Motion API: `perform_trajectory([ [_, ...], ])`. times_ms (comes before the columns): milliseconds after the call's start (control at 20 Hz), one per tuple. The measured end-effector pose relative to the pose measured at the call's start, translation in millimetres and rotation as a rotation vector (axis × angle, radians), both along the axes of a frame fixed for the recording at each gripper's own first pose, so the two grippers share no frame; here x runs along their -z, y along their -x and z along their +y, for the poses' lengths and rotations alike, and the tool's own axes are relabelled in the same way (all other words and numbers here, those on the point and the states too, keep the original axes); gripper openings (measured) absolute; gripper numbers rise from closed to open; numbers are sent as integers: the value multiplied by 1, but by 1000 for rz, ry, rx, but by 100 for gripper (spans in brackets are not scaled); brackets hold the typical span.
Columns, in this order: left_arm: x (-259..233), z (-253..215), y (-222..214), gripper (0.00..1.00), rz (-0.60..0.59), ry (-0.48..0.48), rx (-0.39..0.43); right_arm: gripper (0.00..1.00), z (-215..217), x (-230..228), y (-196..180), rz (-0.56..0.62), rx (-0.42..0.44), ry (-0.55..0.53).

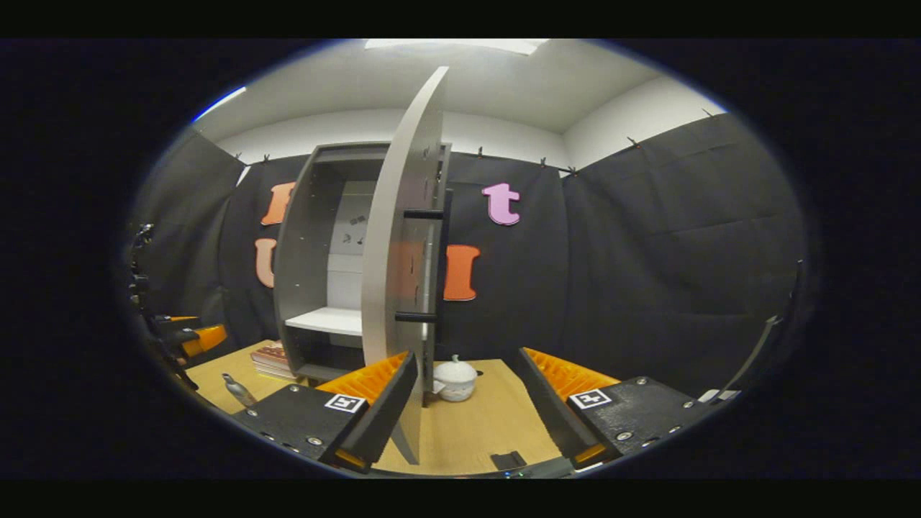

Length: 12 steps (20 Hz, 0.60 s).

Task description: Open the cabinet door with the right hand, grasp the bottle in the cabinet with the left hand and place it on the coaster, then close the cabinet door with the right hand.

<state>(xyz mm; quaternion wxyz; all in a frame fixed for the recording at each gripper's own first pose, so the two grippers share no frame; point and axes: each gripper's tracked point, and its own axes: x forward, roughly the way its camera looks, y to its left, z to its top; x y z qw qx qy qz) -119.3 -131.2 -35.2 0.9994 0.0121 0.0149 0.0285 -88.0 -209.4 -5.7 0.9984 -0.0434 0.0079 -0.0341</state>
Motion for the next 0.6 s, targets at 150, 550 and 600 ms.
perform_trajectory([
  [150,-8,15,9,95,-1,3,-56,81,24,-1,-2,16,-78,-2],
  [550,-19,40,-1,95,-35,36,-54,86,82,-5,-14,44,-164,58],
  [600,-20,42,-7,95,-38,38,-40,86,93,-5,-17,37,-172,65],
])
